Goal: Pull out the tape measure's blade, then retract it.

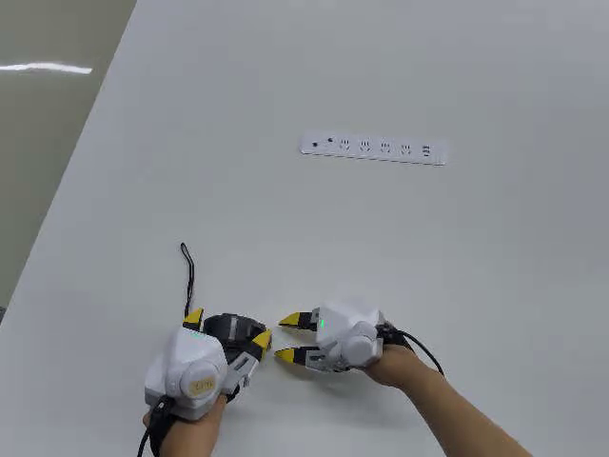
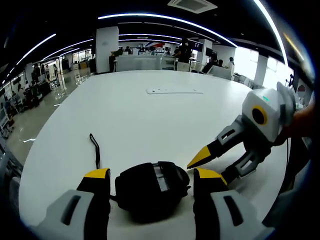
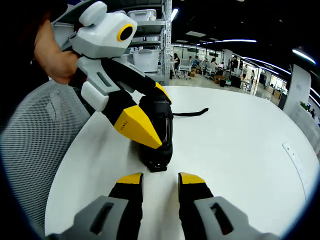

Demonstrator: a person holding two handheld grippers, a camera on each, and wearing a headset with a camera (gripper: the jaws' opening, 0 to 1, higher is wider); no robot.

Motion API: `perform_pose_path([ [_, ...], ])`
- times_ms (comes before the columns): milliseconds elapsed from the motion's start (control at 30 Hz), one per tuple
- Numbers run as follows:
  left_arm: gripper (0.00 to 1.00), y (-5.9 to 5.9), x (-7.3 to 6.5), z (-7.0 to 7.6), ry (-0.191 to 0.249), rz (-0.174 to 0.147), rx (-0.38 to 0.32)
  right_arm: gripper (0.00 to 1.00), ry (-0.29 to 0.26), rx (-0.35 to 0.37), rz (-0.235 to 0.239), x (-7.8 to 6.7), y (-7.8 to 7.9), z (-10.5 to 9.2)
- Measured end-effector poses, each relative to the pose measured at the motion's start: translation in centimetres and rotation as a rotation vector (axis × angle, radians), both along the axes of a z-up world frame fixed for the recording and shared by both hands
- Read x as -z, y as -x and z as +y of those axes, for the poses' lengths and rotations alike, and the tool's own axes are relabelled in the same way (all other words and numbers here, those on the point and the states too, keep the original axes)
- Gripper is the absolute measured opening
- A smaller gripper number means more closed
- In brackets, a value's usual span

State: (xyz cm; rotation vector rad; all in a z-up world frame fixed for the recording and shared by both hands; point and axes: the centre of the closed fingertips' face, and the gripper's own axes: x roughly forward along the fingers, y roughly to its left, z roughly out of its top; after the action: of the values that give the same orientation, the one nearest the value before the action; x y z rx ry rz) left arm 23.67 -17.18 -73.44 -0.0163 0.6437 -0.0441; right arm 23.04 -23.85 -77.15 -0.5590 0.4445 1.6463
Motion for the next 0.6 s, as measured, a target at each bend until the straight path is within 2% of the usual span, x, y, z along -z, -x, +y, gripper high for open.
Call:
perform_pose_path([
  [267,0.74,0.9,0.1,0.0,-0.011,0.026,0.108,0.39,0.002,0.097,0.005,-1.1,-0.6,-1.4],
  [300,0.76,0.9,-0.1,0.0,-0.007,0.021,0.123,0.40,0.003,0.123,0.011,-1.3,-0.8,-1.7],
  [433,0.78,1.4,-0.2,-0.2,0.001,0.039,0.183,0.47,0.001,0.191,0.026,-2.0,-1.1,-2.8],
  [500,0.79,1.6,-0.2,-0.3,0.026,0.044,0.212,0.51,0.010,0.231,0.034,-2.1,-1.2,-3.5],
  [600,0.81,1.9,-0.3,-0.2,0.034,0.050,0.246,0.56,0.016,0.282,0.037,-2.4,-1.4,-4.6],
])
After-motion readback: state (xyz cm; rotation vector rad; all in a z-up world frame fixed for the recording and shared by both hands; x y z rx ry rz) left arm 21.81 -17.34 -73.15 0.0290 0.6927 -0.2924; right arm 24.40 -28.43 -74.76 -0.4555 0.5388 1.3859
